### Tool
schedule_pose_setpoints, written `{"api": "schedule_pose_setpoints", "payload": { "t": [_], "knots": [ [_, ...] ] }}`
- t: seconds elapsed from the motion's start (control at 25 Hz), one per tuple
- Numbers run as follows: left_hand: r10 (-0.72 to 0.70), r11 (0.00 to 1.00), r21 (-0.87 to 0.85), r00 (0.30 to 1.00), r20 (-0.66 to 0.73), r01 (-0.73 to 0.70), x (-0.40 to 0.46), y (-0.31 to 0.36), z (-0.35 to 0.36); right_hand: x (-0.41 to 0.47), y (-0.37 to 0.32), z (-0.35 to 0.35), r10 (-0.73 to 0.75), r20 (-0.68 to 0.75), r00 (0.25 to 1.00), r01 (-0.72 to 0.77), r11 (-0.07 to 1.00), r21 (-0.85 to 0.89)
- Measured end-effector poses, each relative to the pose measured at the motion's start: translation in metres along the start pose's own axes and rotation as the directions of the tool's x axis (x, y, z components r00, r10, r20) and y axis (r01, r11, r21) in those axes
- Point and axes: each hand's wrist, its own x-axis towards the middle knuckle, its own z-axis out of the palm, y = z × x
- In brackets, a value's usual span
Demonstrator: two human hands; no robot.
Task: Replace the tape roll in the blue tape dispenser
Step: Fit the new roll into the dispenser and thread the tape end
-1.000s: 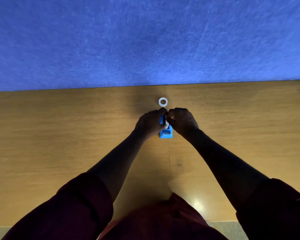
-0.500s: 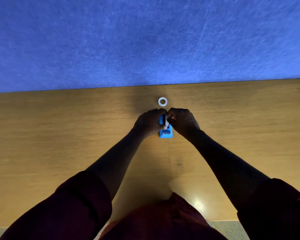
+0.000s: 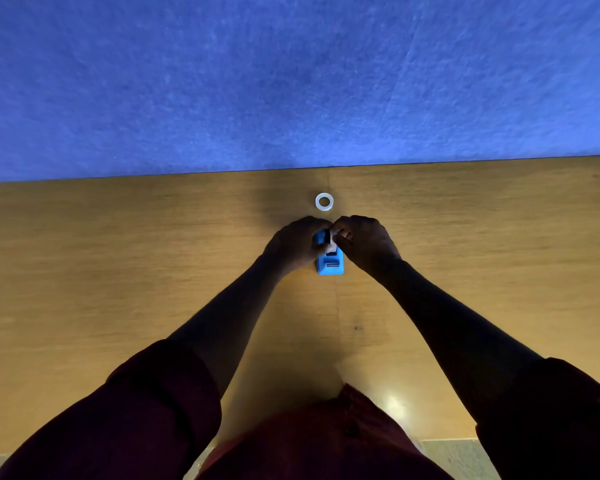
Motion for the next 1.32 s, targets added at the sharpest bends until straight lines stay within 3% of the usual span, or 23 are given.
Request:
{"api": "schedule_pose_setpoints", "payload": {
  "t": [0.24,0.64,1.32],
  "knots": [
    [0.003,0.999,-0.037,1.0,0.005,-0.003,-0.006,-0.016,0.004,0.001,0.001,-0.003,0.016,0.023,1.0,-0.017,0.999,0.037],
    [0.066,0.99,-0.112,0.989,-0.135,-0.082,-0.004,-0.023,0.018,0.0,-0.005,-0.008,0.004,0.005,1.0,-0.004,1.0,0.023],
    [0.088,0.989,-0.104,0.989,-0.118,-0.1,0.001,-0.018,0.014,0.001,-0.007,-0.01,-0.032,0.04,0.999,0.032,0.999,-0.004]
  ]
}}
